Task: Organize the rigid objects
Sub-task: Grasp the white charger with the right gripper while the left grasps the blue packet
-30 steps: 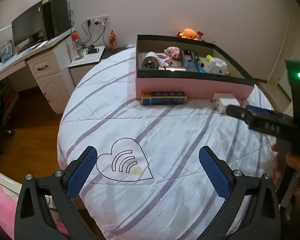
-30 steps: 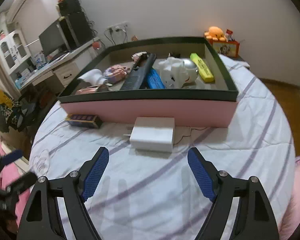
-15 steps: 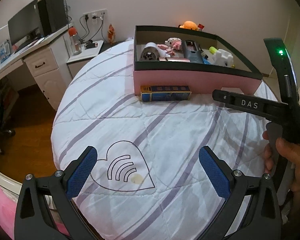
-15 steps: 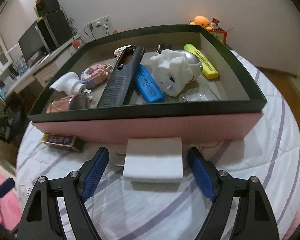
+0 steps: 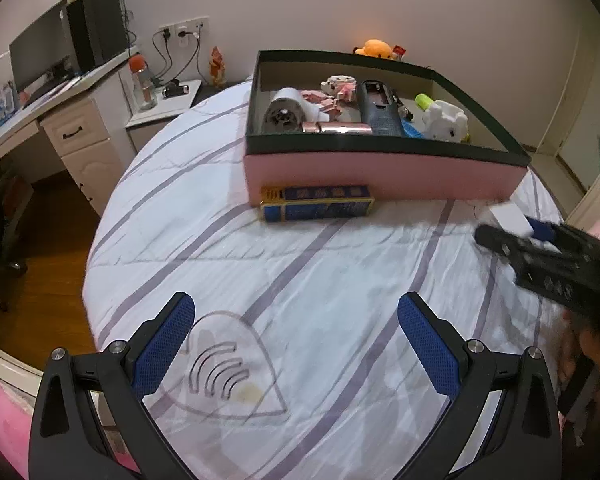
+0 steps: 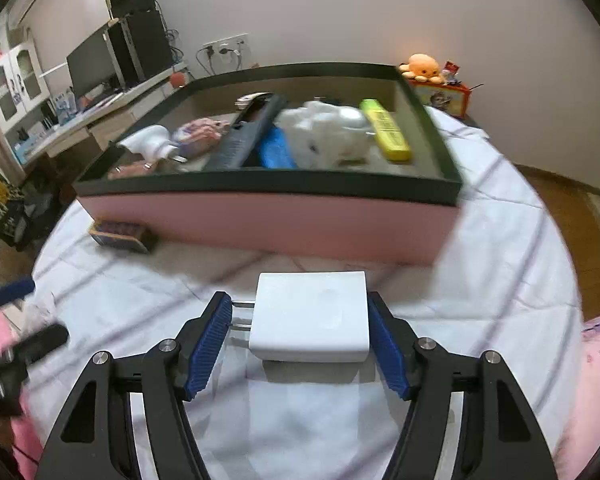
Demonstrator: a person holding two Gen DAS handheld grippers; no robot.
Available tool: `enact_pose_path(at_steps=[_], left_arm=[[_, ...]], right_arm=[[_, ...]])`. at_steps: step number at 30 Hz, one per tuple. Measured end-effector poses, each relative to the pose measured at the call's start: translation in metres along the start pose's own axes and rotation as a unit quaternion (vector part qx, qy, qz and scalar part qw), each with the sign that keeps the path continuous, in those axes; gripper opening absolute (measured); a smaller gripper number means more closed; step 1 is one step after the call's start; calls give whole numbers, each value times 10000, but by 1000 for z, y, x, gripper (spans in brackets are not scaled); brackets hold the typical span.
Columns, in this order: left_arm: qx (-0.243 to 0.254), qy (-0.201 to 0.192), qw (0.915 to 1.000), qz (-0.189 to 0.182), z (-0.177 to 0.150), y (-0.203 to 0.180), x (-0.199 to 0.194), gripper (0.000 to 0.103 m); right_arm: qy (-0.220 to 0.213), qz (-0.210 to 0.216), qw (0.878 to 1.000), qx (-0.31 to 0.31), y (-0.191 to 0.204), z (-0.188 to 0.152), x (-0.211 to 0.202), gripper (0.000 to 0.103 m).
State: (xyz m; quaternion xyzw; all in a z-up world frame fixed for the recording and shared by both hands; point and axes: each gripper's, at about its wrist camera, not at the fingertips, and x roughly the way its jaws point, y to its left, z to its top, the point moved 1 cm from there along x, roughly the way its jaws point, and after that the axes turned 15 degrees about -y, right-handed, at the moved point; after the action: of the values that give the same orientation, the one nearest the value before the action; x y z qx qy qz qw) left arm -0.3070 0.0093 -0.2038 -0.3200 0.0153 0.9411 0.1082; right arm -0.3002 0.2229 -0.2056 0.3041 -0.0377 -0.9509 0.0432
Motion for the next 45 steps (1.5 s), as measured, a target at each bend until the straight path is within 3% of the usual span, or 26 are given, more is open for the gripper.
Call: enact_pose_path(at_steps=[5,10,21,24,45], left_arm=[[-126,1,9999,42,14,-6,20,103],[-102,19,9992,376,22,-11,45,103],[-116,98,9995,270,27,-14,77,101],[-88,17,9996,250,27,-16,76,84],[196,103,9998,12,-16,-21,16,84]], right_arm=[[-110,44,9999,-23,-14,-9,-9,68],[-126,124,9998,29,-17,-9,-7,69],[-141,272,9994,167,-20,-9,-6,71],[-148,308,9992,203,-21,-9,-8,71],[-94,144,9999,-6,-15,-11,-6,72]])
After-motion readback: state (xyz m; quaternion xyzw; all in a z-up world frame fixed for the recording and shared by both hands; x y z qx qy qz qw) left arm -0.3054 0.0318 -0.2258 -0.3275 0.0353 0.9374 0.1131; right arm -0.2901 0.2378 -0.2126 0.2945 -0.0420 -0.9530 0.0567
